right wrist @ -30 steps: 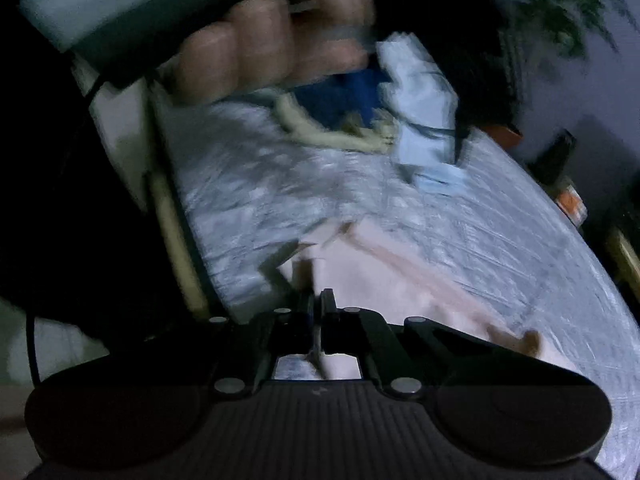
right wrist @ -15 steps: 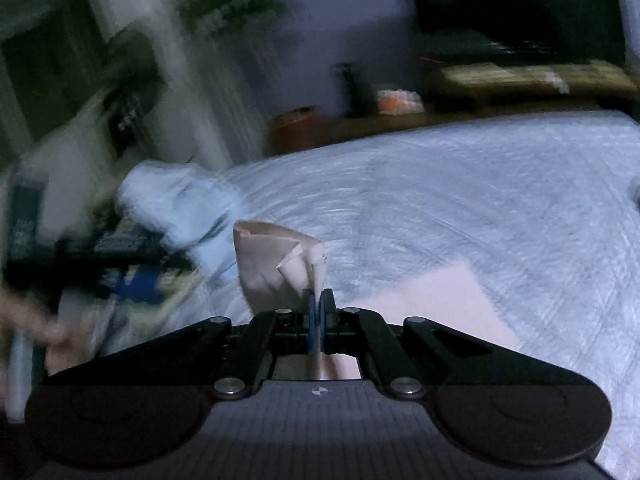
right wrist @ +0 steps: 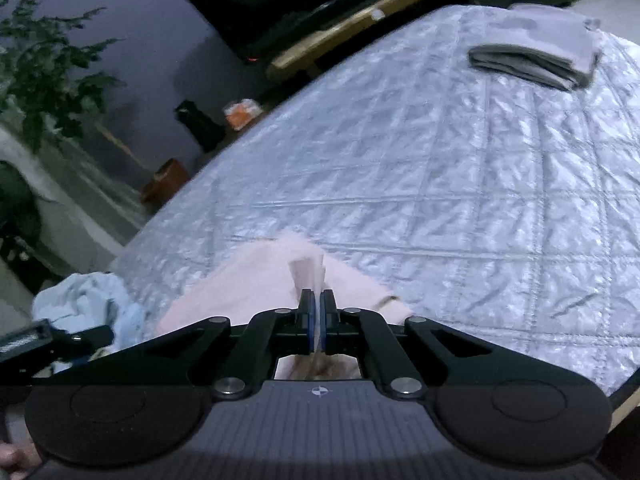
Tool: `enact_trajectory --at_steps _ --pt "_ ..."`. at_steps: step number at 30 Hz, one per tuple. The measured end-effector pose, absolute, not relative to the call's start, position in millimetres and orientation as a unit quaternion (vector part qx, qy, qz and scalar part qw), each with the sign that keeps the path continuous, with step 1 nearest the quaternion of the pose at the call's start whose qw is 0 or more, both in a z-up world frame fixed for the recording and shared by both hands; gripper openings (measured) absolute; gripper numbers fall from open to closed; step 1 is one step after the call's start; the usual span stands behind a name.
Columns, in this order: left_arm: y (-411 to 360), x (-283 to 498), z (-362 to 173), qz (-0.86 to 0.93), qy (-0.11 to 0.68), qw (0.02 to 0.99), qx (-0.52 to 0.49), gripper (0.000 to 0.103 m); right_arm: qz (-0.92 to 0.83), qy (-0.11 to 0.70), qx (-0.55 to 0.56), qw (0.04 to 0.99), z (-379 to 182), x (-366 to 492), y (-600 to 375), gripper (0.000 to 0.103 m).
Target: Fold clothes
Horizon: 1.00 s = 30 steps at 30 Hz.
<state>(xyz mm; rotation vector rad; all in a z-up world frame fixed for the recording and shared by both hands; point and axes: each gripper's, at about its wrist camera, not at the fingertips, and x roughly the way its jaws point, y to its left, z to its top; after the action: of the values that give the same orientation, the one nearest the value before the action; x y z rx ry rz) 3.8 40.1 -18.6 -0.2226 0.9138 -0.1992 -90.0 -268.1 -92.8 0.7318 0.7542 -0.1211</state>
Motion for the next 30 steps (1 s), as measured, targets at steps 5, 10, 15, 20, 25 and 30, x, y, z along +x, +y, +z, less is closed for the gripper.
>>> enact_trajectory --at_steps 5,10,15,20,25,30 --pt "15 -1 -19 -0.139 0.435 0.886 -0.075 0.07 -0.087 0.338 0.323 0.88 -82 -100 -279 0.013" --pt "2 -11 -28 -0.179 0.45 0.874 -0.041 0.071 0.008 0.308 0.221 0.925 -46 -84 -258 0.019" --pt "2 -1 -51 -0.15 0.473 0.866 -0.058 0.07 0.09 0.36 0.183 0.911 -56 -41 -251 0.019" --pt "-10 8 -67 -0.128 0.486 0.864 -0.041 0.074 0.077 0.431 0.146 0.887 -85 -19 -256 0.015" --pt "-3 22 -85 -0.078 0.499 0.859 -0.082 0.083 0.069 0.426 0.144 0.89 -86 -22 -264 0.004" --pt "-9 21 -85 -0.073 0.501 0.86 -0.065 0.083 0.095 0.377 0.128 0.912 -65 -31 -259 0.017"
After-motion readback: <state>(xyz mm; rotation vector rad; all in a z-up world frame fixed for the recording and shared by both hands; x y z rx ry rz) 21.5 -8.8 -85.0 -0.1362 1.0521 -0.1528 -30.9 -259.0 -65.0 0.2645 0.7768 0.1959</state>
